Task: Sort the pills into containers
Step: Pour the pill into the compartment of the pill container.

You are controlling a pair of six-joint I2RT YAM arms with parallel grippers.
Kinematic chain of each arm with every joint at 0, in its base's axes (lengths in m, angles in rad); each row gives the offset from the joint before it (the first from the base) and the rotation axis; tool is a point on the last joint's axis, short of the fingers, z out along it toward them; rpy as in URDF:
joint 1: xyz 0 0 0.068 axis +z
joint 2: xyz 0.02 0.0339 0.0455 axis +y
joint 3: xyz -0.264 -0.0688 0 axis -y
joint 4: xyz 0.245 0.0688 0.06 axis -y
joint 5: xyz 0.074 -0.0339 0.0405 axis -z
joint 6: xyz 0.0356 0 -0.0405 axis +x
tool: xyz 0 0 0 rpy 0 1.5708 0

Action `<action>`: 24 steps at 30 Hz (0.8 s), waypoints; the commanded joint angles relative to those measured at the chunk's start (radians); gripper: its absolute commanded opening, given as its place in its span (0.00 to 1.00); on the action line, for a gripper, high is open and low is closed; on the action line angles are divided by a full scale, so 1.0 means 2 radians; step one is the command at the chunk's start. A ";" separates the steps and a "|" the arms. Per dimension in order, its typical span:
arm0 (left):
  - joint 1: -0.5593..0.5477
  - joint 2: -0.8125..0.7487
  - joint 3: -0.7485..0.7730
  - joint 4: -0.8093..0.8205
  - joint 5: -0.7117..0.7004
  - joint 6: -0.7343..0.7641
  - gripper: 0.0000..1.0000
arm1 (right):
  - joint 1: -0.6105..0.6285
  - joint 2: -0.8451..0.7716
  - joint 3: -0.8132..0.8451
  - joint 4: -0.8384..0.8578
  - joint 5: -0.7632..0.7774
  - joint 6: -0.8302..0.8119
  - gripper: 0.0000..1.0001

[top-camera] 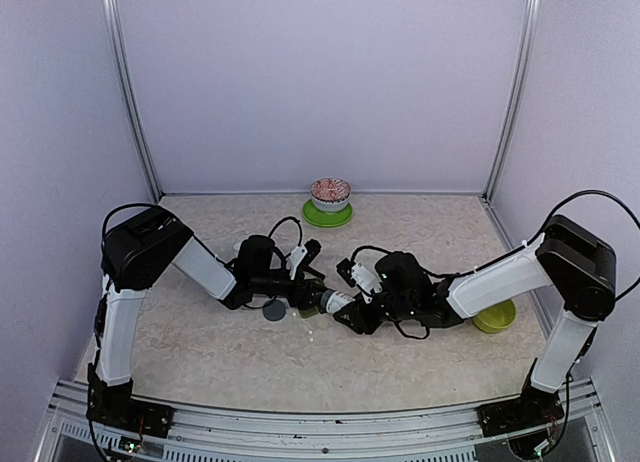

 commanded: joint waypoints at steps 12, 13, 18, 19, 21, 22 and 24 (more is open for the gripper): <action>0.003 0.013 0.000 0.009 0.011 -0.009 0.66 | 0.005 -0.017 0.023 -0.042 0.012 -0.008 0.26; 0.003 0.012 0.000 0.009 0.011 -0.009 0.66 | 0.005 -0.016 0.024 -0.045 0.014 -0.007 0.26; 0.003 0.013 0.000 0.010 0.012 -0.011 0.67 | 0.005 -0.014 0.031 -0.060 0.016 -0.007 0.26; 0.004 0.014 0.000 0.011 0.012 -0.011 0.67 | 0.005 -0.014 0.032 -0.062 0.016 -0.007 0.26; 0.004 0.014 0.000 0.011 0.012 -0.013 0.69 | 0.005 -0.014 0.034 -0.066 0.016 -0.006 0.26; 0.004 0.013 0.000 0.012 0.012 -0.013 0.70 | 0.005 -0.014 0.035 -0.068 0.016 -0.006 0.27; 0.005 0.014 0.000 0.013 0.011 -0.015 0.70 | 0.005 -0.013 0.038 -0.072 0.017 -0.008 0.27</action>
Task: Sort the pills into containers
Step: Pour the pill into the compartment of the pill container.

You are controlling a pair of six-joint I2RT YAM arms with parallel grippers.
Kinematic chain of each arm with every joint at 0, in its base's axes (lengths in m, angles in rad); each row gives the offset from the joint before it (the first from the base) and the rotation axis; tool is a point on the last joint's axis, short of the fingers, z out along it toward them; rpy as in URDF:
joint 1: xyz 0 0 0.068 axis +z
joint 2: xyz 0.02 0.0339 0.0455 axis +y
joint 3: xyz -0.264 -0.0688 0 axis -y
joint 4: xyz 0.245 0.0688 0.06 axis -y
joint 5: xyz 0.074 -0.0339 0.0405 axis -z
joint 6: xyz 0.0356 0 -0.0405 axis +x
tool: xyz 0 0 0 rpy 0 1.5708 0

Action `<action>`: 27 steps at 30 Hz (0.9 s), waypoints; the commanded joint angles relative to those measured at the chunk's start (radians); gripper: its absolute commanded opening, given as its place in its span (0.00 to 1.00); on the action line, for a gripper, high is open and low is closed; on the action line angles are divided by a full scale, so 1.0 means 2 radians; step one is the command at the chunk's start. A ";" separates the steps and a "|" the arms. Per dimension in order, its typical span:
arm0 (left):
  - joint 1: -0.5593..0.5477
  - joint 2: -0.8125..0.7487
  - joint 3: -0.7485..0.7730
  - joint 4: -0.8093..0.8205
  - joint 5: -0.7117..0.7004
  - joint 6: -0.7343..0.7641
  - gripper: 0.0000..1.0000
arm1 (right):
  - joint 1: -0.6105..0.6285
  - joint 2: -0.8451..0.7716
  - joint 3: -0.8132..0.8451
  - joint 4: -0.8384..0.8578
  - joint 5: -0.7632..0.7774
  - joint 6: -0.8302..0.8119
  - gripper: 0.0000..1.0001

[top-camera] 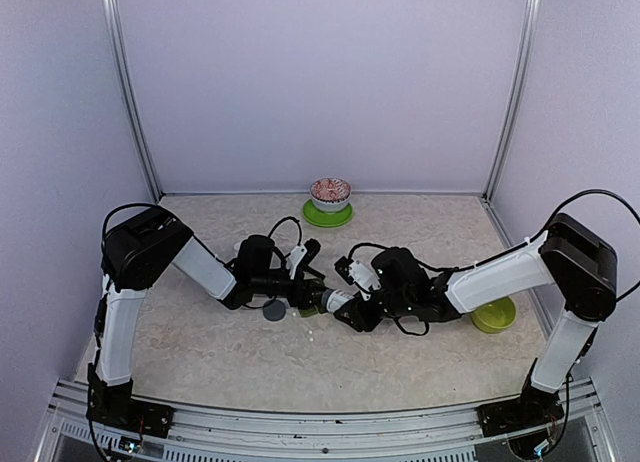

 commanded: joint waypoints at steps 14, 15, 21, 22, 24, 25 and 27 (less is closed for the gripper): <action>0.006 0.015 -0.001 0.013 0.014 -0.007 0.69 | 0.005 -0.003 0.037 -0.065 0.008 -0.008 0.27; 0.006 0.014 -0.001 0.013 0.014 -0.007 0.69 | 0.005 -0.003 0.039 -0.070 0.008 -0.008 0.27; 0.006 0.014 -0.001 0.013 0.015 -0.007 0.69 | 0.005 0.002 0.053 -0.090 0.003 -0.009 0.28; 0.006 0.014 0.000 0.013 0.015 -0.007 0.69 | 0.005 0.003 0.055 -0.093 0.002 -0.010 0.28; 0.006 0.015 0.001 0.012 0.015 -0.007 0.69 | 0.005 0.004 0.060 -0.100 0.003 -0.012 0.28; 0.006 0.015 0.001 0.012 0.015 -0.007 0.69 | 0.005 0.004 0.062 -0.103 0.003 -0.013 0.28; 0.006 0.015 0.001 0.013 0.015 -0.007 0.69 | 0.005 0.005 0.067 -0.110 0.003 -0.015 0.28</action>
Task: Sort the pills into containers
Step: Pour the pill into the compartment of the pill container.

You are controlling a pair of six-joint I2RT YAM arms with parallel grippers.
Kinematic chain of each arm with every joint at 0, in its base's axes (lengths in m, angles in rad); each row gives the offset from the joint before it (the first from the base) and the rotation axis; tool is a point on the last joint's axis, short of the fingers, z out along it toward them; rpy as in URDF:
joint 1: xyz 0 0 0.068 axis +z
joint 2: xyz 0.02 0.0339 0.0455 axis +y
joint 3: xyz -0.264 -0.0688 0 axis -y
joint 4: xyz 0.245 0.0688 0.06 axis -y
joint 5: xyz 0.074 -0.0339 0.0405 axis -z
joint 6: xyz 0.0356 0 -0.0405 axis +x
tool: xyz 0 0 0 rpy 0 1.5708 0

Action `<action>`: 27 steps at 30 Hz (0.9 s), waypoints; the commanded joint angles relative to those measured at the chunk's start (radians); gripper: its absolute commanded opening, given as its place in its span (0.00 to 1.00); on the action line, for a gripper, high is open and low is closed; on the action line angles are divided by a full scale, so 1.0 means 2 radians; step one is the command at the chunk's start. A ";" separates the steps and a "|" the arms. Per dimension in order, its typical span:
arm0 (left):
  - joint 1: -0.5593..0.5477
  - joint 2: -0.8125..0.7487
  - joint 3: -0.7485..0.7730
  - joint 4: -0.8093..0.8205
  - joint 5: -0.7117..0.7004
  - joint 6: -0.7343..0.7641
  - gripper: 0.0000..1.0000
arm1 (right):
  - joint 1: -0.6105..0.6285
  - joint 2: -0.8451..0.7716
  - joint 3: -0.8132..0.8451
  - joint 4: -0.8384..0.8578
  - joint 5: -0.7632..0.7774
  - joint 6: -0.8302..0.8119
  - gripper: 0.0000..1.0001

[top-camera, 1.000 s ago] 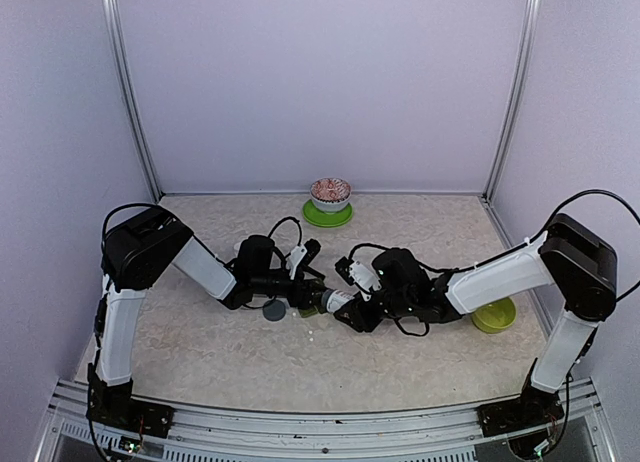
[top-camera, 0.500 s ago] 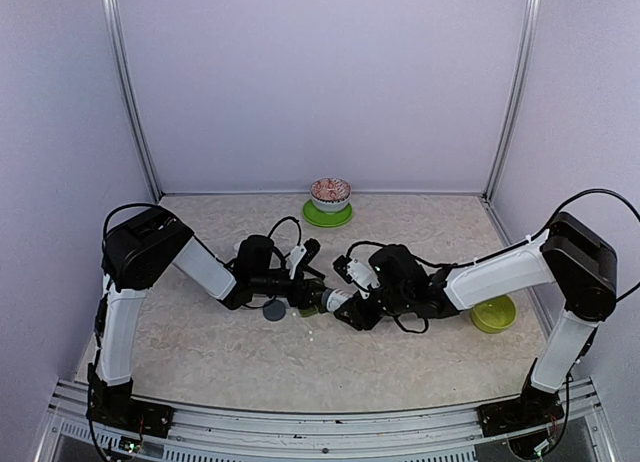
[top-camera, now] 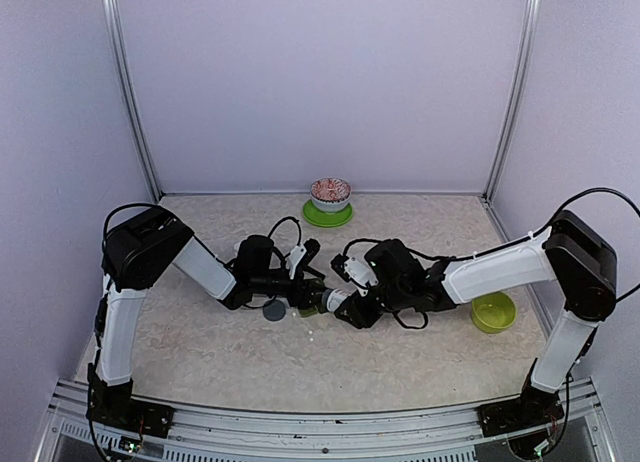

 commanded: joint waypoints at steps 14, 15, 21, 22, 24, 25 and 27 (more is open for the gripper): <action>0.003 0.012 0.001 0.006 0.009 -0.004 0.68 | 0.005 0.018 0.052 -0.065 -0.003 -0.011 0.29; 0.003 0.012 0.000 0.006 0.009 -0.004 0.68 | 0.005 0.019 0.054 -0.069 -0.003 -0.011 0.29; 0.003 0.012 0.000 0.006 0.009 -0.004 0.68 | 0.004 0.025 0.069 -0.091 -0.004 -0.012 0.28; 0.003 0.012 0.000 0.006 0.009 -0.004 0.68 | 0.004 0.025 0.072 -0.093 -0.005 -0.012 0.29; 0.003 0.012 0.001 0.006 0.009 -0.004 0.68 | 0.004 0.026 0.078 -0.100 -0.005 -0.013 0.29; 0.003 0.011 0.000 0.005 0.009 -0.004 0.68 | 0.004 0.026 0.081 -0.103 -0.004 -0.014 0.29; 0.003 0.011 0.001 0.006 0.009 -0.004 0.68 | 0.003 0.027 0.086 -0.109 -0.004 -0.015 0.29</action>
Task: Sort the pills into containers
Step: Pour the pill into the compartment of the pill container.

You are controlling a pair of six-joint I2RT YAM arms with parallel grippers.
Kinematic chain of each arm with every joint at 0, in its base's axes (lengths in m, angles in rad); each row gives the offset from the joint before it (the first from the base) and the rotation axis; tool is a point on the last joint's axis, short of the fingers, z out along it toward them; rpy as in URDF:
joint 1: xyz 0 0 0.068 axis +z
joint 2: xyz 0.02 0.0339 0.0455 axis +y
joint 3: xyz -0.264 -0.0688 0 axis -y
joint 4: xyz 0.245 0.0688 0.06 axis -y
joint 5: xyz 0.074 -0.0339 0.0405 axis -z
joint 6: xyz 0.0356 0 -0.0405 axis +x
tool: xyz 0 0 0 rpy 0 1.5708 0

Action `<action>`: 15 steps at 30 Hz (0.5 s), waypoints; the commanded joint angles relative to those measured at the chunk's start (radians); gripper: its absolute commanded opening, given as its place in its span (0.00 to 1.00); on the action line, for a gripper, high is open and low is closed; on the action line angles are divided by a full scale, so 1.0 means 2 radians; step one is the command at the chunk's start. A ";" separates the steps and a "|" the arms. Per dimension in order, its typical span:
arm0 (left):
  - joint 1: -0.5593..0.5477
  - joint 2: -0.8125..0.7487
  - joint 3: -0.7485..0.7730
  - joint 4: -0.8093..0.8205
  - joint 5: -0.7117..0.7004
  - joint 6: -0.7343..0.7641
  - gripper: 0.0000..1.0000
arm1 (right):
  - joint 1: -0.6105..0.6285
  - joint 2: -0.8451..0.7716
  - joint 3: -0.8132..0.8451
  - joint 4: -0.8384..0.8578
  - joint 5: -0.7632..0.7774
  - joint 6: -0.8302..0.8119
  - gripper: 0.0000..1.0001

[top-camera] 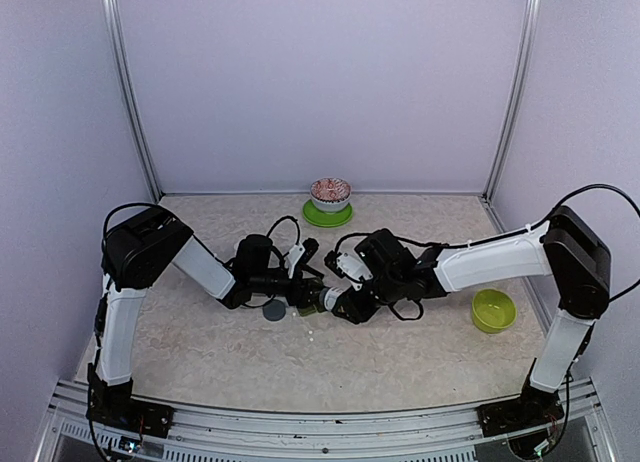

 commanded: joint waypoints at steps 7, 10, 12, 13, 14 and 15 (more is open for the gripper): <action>0.000 0.012 0.001 0.006 0.007 -0.004 0.68 | 0.001 0.014 0.037 -0.040 0.000 -0.011 0.29; 0.000 0.012 0.000 0.007 0.008 -0.005 0.68 | 0.000 0.015 0.043 -0.048 0.000 -0.014 0.29; 0.000 0.012 0.000 0.007 0.008 -0.005 0.68 | -0.001 0.015 0.048 -0.053 0.000 -0.015 0.29; 0.000 0.012 0.000 0.006 0.008 -0.005 0.68 | 0.000 0.015 0.050 -0.056 0.000 -0.016 0.29; 0.001 0.012 0.000 0.007 0.008 -0.004 0.68 | 0.000 0.015 0.052 -0.058 0.000 -0.017 0.30; 0.001 0.012 0.000 0.007 0.009 -0.004 0.68 | 0.000 0.015 0.056 -0.061 0.000 -0.019 0.30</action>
